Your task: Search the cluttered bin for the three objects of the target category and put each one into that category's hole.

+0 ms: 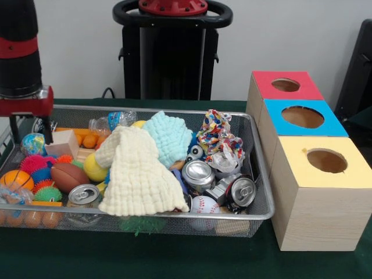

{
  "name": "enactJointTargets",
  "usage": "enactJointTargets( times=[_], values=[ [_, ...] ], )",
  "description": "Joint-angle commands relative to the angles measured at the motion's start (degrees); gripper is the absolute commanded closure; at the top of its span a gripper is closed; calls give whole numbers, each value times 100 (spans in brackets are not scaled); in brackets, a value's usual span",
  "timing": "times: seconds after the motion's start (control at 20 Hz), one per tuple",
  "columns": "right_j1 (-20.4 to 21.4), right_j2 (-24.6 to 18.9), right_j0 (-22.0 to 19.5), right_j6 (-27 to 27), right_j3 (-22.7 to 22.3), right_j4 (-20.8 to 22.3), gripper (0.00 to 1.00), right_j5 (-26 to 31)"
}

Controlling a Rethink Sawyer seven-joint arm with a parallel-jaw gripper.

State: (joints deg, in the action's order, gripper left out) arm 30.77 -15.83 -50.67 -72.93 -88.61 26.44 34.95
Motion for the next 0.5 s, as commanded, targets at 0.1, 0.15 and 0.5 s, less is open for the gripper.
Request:
enactJointTargets(
  times=[0.1,0.15,0.5],
  values=[
    [32,-10,77,-303,-803,250,0,-352],
    [20,-10,43,-286,-822,254,0,-376],
    [25,-94,-291,170,-782,262,0,-75]
  ],
)
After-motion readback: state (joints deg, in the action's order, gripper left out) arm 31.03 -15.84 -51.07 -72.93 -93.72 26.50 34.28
